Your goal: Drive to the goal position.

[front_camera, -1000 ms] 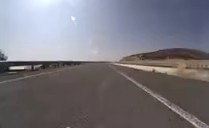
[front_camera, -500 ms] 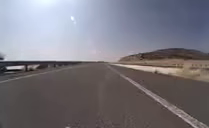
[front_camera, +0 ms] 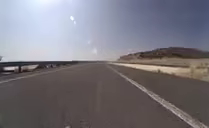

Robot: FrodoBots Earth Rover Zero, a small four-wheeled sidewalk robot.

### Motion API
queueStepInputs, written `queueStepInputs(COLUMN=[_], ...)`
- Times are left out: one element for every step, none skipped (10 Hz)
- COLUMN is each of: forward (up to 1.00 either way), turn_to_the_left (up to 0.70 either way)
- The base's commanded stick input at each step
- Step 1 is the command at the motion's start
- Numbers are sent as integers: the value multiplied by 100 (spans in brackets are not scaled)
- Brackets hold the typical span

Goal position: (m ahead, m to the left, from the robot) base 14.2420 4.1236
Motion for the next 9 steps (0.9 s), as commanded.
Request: queueStepInputs(forward=[100, 100, 100, 100, 100, 100, 100, 100, 100], turn_to_the_left=[27, 27, 27, 16, 3, 0, 0, 0, 0])
